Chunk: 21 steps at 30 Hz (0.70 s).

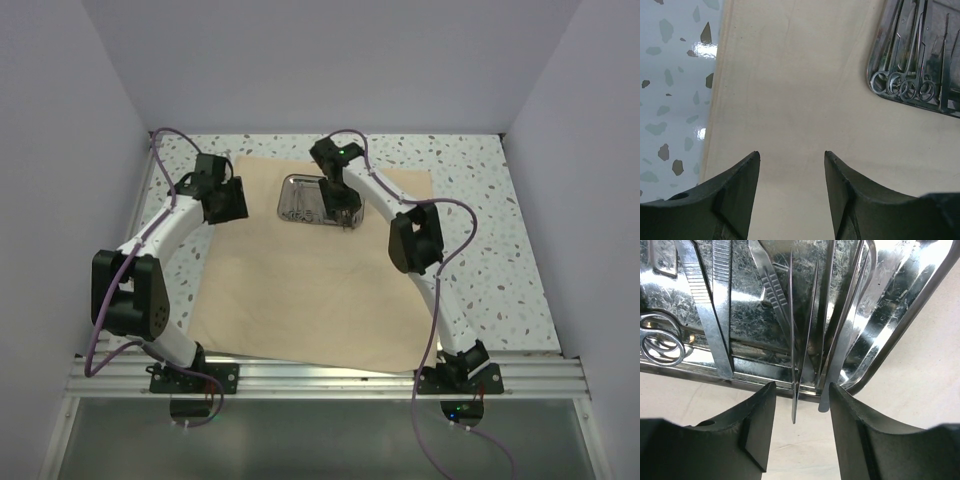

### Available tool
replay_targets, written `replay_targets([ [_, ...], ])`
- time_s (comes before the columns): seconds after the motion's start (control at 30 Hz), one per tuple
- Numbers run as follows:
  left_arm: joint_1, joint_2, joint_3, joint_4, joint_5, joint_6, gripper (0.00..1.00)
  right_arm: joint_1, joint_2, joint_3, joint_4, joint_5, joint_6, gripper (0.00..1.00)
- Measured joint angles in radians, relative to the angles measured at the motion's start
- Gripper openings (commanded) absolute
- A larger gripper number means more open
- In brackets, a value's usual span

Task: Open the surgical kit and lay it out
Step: Pick up the medical item from the container.

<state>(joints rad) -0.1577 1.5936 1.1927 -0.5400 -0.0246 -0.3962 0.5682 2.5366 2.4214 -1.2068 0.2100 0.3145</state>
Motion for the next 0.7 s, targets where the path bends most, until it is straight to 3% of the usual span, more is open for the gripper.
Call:
replay_targets([
  [0.17, 0.000, 0.000, -0.008, 0.000, 0.000, 0.000, 0.58, 0.000, 0.000, -0.008, 0.002, -0.020, 0.014, 0.31],
  [0.4, 0.000, 0.000, -0.008, 0.000, 0.000, 0.001, 0.57, 0.000, 0.000, -0.060, 0.008, -0.026, 0.026, 0.15],
  [0.43, 0.000, 0.000, -0.008, 0.000, 0.000, 0.002, 0.57, 0.000, 0.000, -0.063, 0.008, -0.027, 0.026, 0.11],
  [0.47, 0.000, 0.000, -0.008, 0.000, 0.000, 0.005, 0.57, 0.000, 0.000, -0.064, 0.008, -0.027, 0.027, 0.00],
  [0.7, 0.000, 0.000, -0.008, 0.000, 0.000, 0.015, 0.57, 0.000, -0.002, -0.058, 0.000, -0.027, 0.035, 0.00],
])
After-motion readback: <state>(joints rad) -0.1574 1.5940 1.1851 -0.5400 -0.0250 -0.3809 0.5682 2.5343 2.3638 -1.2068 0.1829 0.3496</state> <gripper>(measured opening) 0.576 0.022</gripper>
